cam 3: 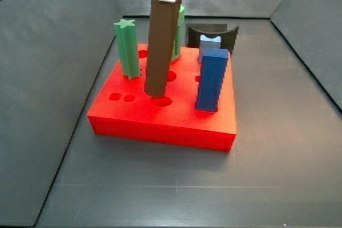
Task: Pick up the oval object. Move up. Place the oval object on the fixture. Regrasp the oval object. Move to above the board. Insert the oval object.
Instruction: Insert the oval object.
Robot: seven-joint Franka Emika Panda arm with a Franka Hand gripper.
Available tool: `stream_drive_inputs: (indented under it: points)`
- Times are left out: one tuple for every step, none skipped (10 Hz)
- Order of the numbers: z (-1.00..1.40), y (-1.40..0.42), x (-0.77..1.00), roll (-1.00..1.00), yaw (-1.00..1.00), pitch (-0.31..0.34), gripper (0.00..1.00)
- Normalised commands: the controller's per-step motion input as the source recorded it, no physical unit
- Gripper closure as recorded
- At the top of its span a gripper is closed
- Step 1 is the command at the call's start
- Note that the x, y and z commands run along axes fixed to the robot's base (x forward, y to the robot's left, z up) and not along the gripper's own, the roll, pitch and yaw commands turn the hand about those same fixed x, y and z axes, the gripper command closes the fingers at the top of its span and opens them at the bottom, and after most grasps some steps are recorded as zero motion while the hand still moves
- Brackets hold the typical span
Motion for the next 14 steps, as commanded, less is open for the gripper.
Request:
stream_drive_inputs:
  points:
    - [0.0,0.0,-0.03,-0.22,0.0,-0.323,1.0]
    - [0.0,0.0,-0.09,-0.15,0.0,-0.234,1.0]
    - [0.0,0.0,-0.1,-0.18,0.0,-0.224,1.0]
    - [-0.12,0.0,-0.02,-0.24,0.0,-0.209,1.0]
    - [-0.14,0.08,-0.07,-0.34,0.0,-0.263,1.0]
    - [-0.2,0.13,-0.05,-0.37,0.0,-0.236,1.0]
    - [-0.15,0.09,-0.09,-0.24,0.0,-0.18,1.0]
    - [-0.04,0.05,-0.09,-0.19,0.0,-0.131,1.0]
    - [0.0,0.0,-0.1,-0.21,0.0,-0.13,1.0]
    - [-0.07,0.0,-0.03,-0.24,0.0,-0.109,1.0]
    - [-0.05,0.0,-0.11,-0.2,0.0,-0.124,1.0]
    - [-0.05,0.0,-0.16,-0.17,0.0,-0.116,1.0]
    - [-0.08,0.0,-0.14,-0.23,0.0,-0.121,1.0]
    - [-0.07,0.0,-0.13,-0.25,0.0,-0.123,1.0]
